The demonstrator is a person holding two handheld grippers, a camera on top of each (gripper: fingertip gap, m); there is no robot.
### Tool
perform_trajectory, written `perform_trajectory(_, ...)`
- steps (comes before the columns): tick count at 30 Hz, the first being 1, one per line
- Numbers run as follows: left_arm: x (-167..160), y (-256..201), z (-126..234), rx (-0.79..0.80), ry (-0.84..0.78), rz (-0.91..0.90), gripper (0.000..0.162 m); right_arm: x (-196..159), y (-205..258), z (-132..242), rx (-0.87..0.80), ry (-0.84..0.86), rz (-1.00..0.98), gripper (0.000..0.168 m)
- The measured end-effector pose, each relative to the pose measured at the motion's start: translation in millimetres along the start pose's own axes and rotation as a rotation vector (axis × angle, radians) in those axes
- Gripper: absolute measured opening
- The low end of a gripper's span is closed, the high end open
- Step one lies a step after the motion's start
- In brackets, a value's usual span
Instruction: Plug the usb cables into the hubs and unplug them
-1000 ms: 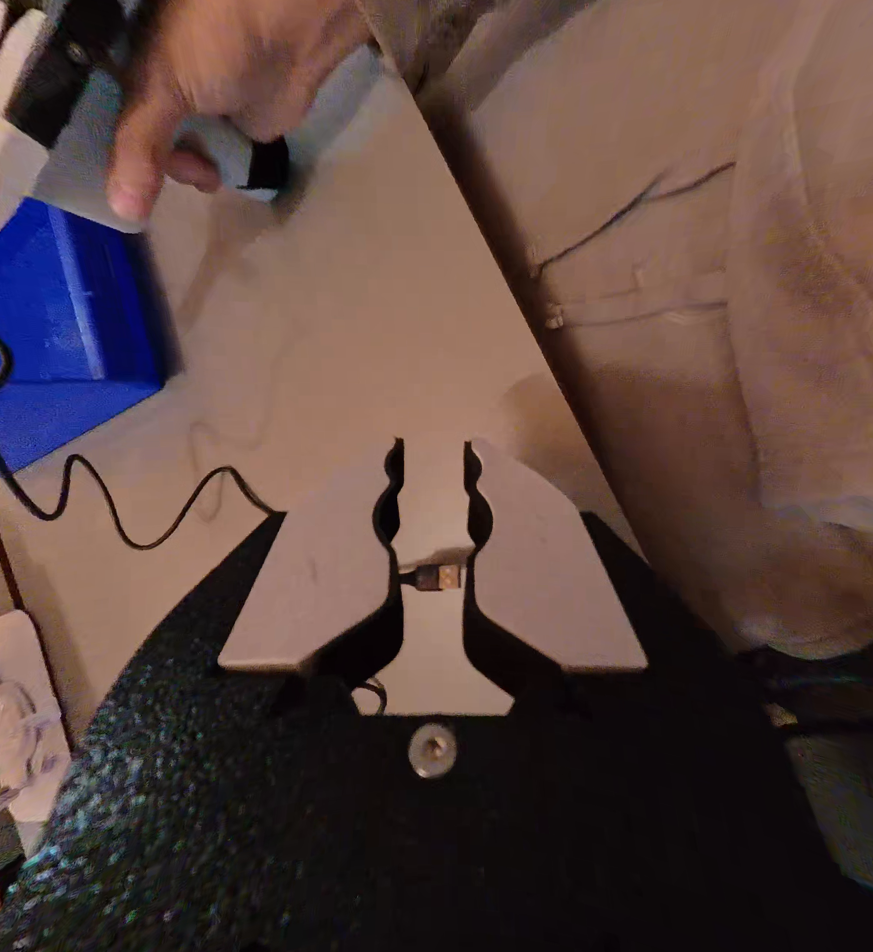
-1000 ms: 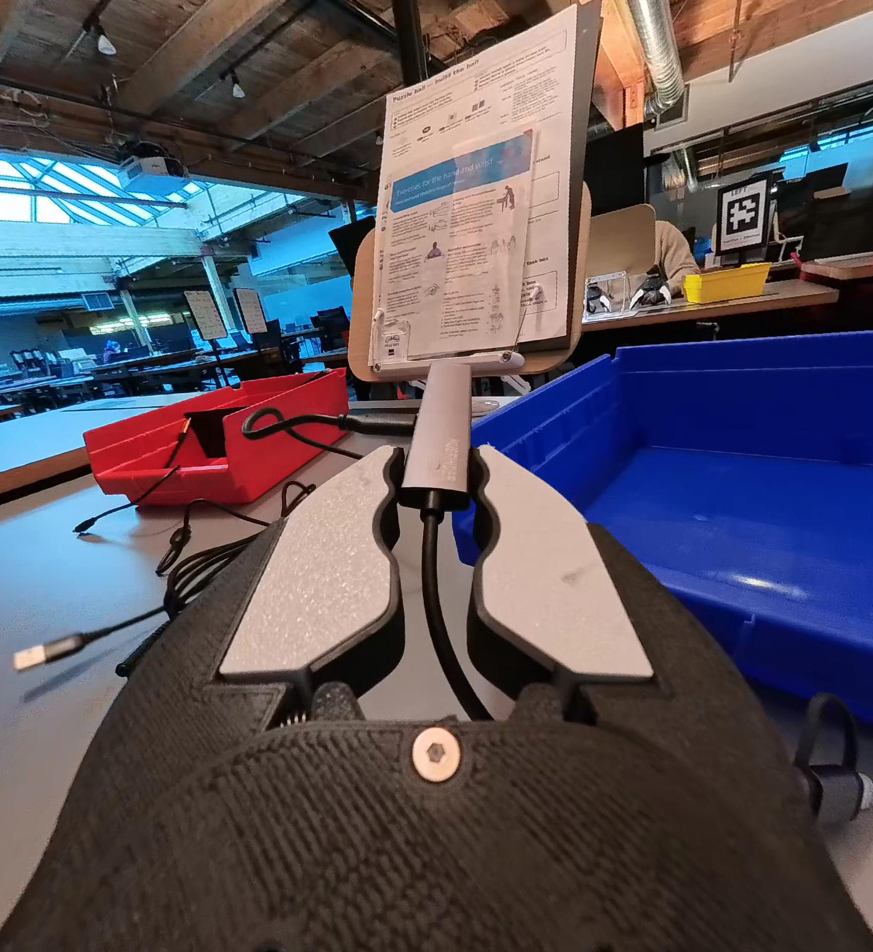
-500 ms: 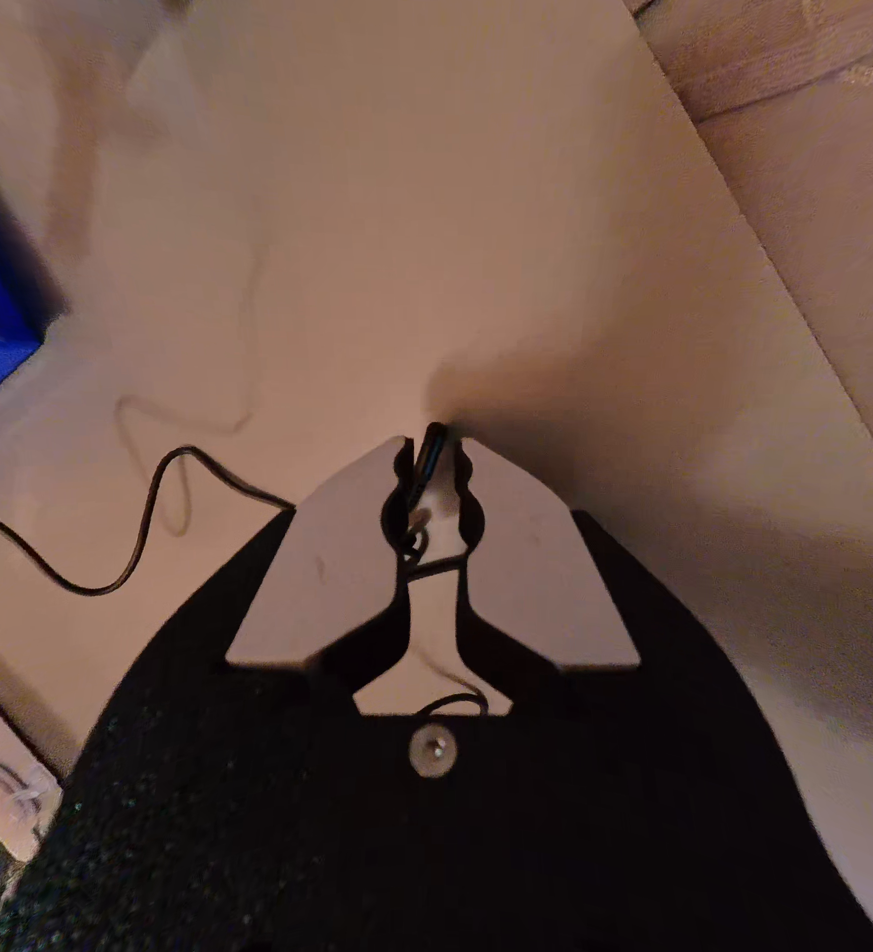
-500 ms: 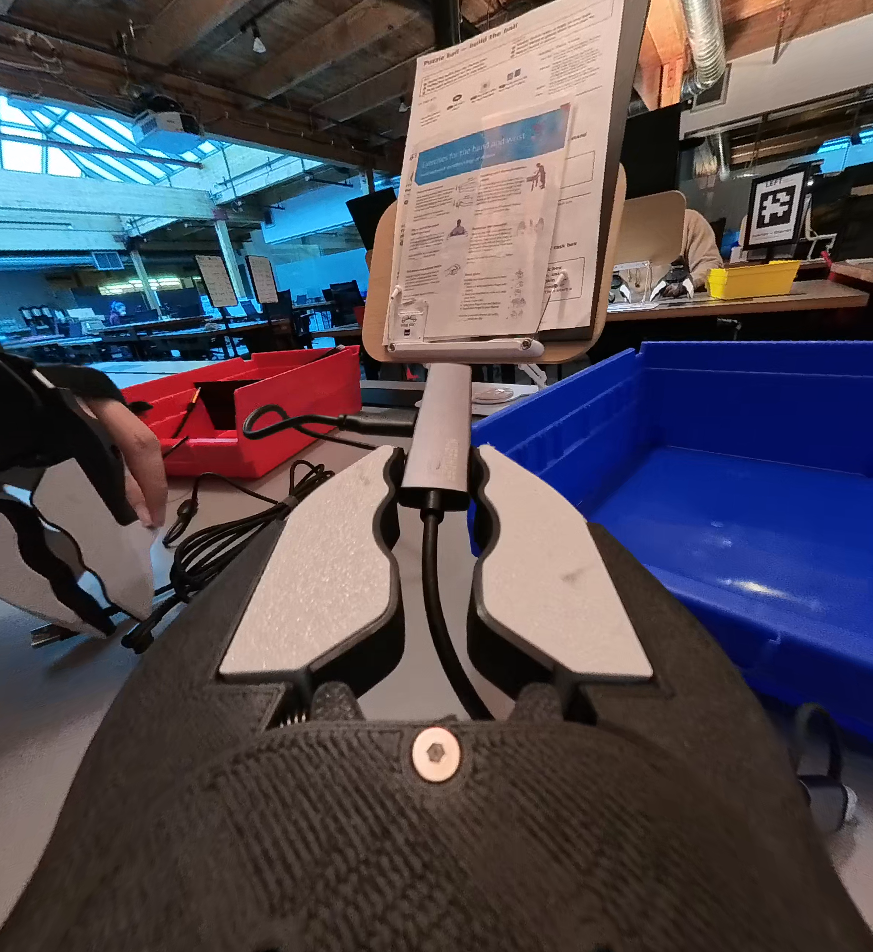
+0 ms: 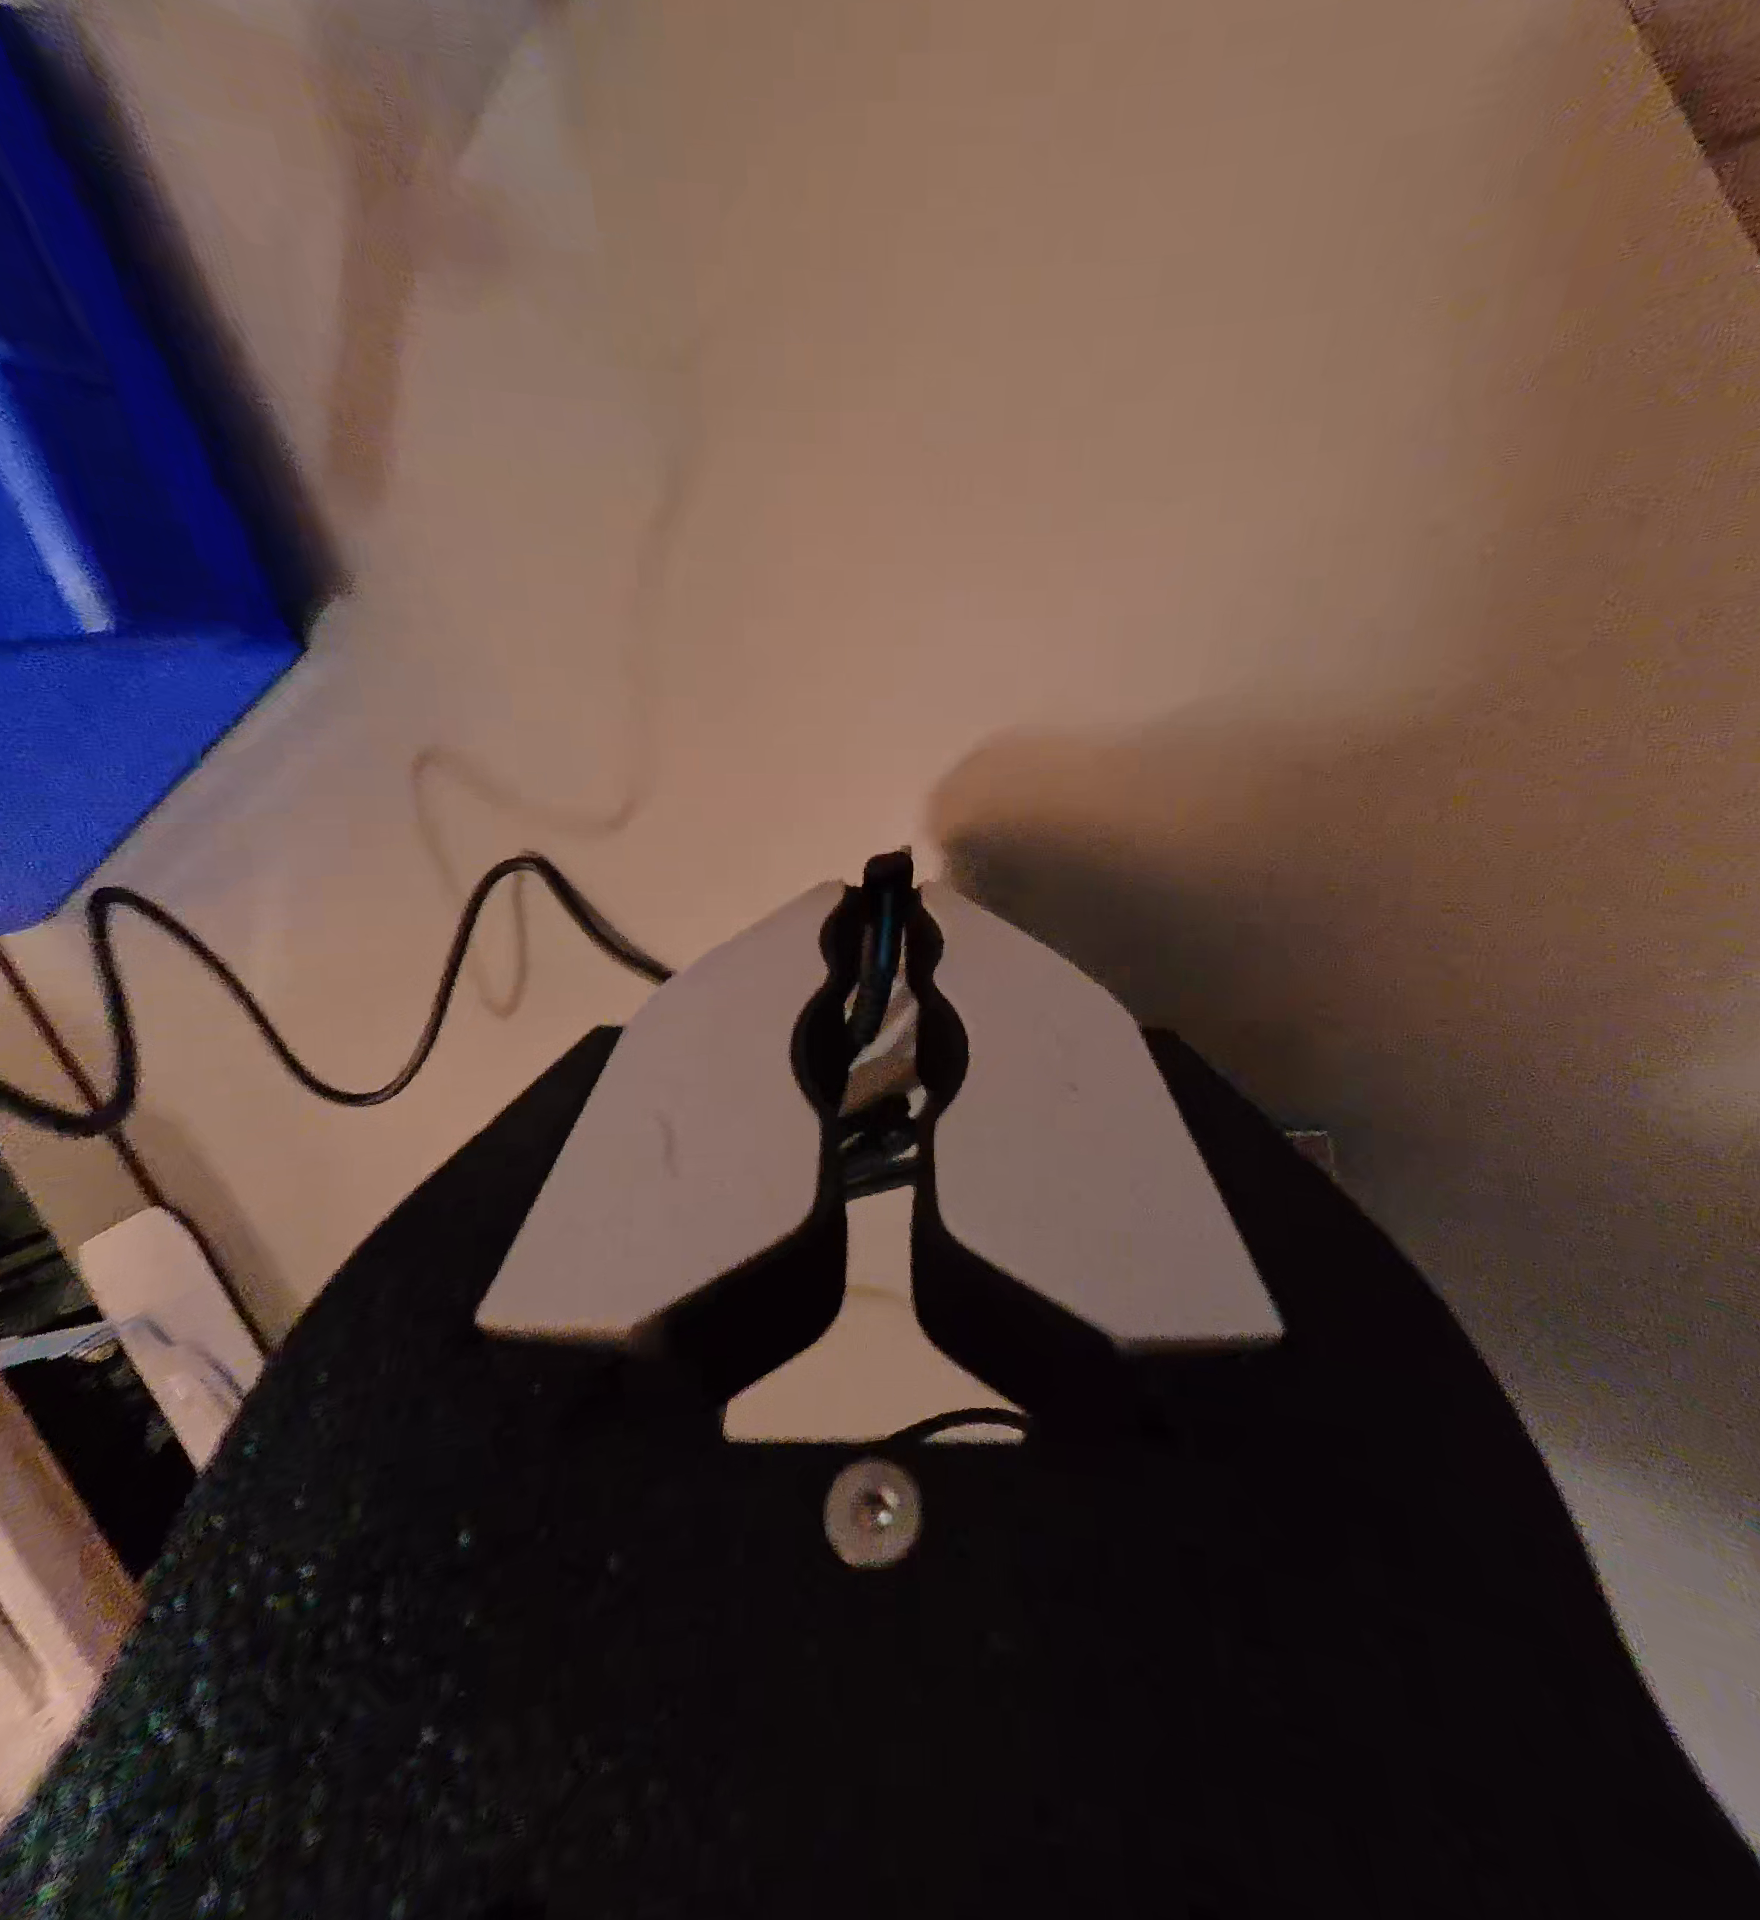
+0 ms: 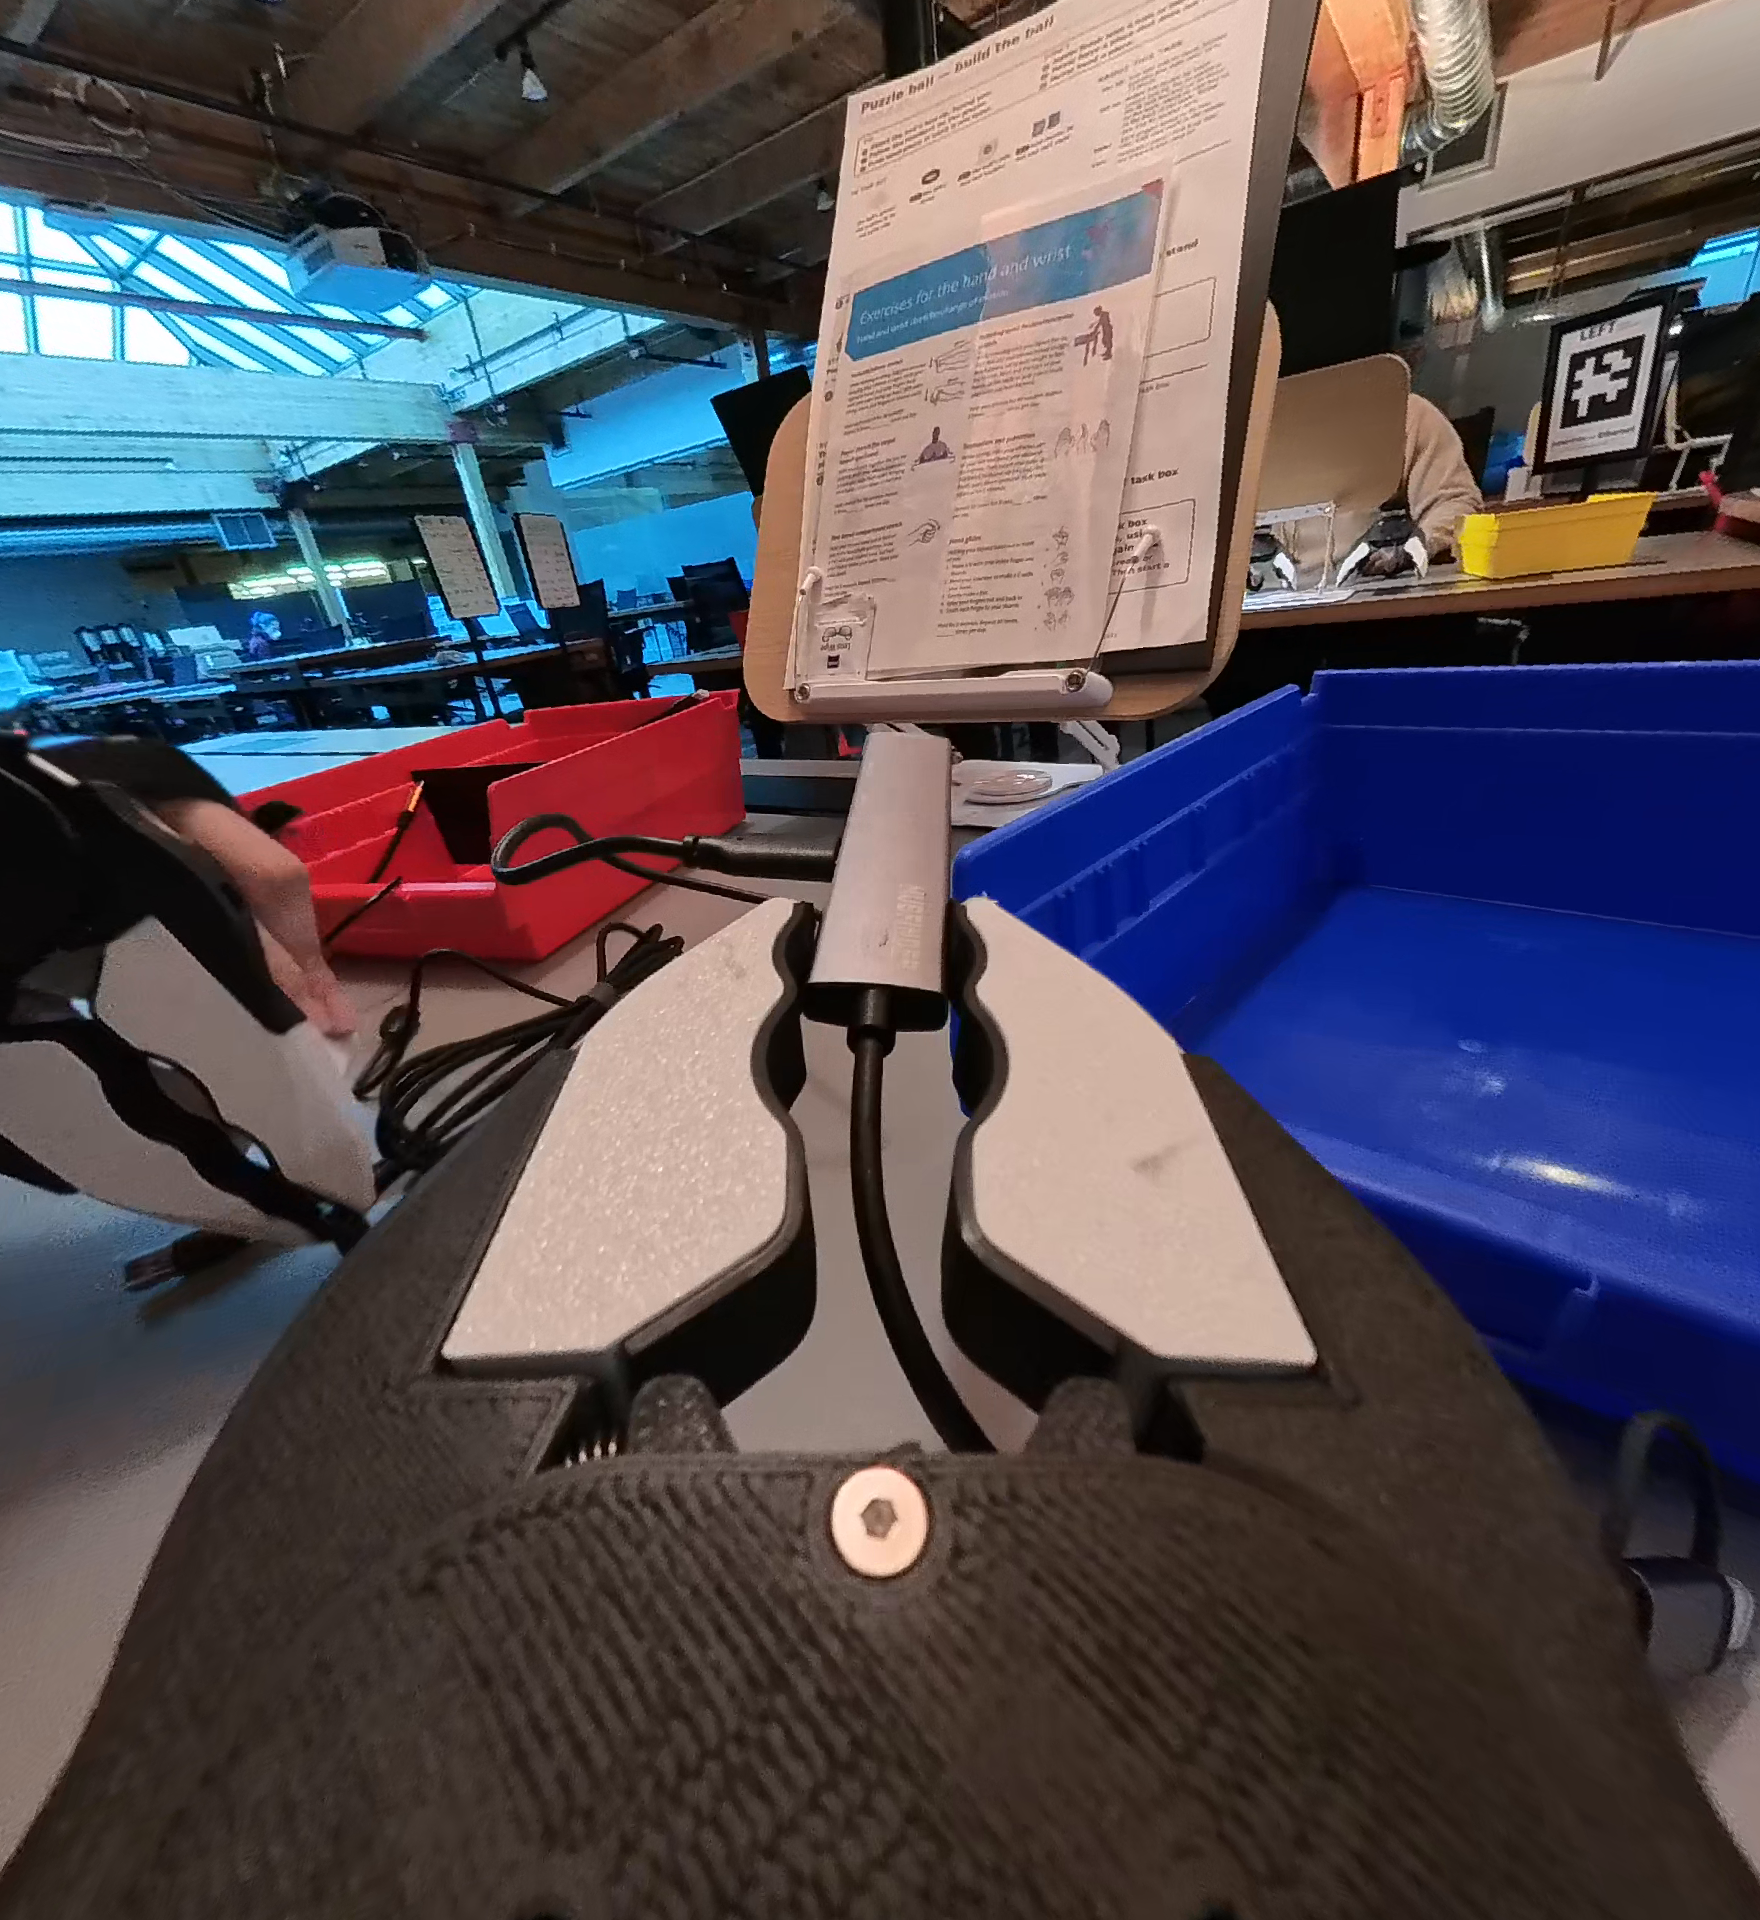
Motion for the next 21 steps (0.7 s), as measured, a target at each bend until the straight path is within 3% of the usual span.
perform_trajectory(1, 2.1, 4.5, 4.3, 0.054, -0.002, 0.002, 0.007, -0.3, -0.2, -0.1, 0.002, 0.004, -0.006, 0.025)
perform_trajectory(12, 40.2, 69.3, 96.8, 0.923, 0.072, -0.103, 0.007, -7.5, 14.8, -6.5, 0.143, 0.082, -0.094, 0.025)
perform_trajectory(17, 31.1, 76.7, 81.1, 1.039, 0.130, -0.111, 0.007, -8.7, 30.2, -9.5, 0.233, 0.082, -0.089, 0.025)
perform_trajectory(21, 26.0, 72.7, 56.2, 1.016, 0.172, -0.132, 0.007, -9.3, 37.0, -11.2, 0.265, 0.079, -0.097, 0.025)
Point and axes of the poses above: each gripper's, where its closed fingertips meet, z back along the fingers, x out of its top, y = z × x across the jaws, the point moved 5 cm from there along z, back along the fingers, and after that the axes turned 2 degrees about y, right-handed, at the moved point
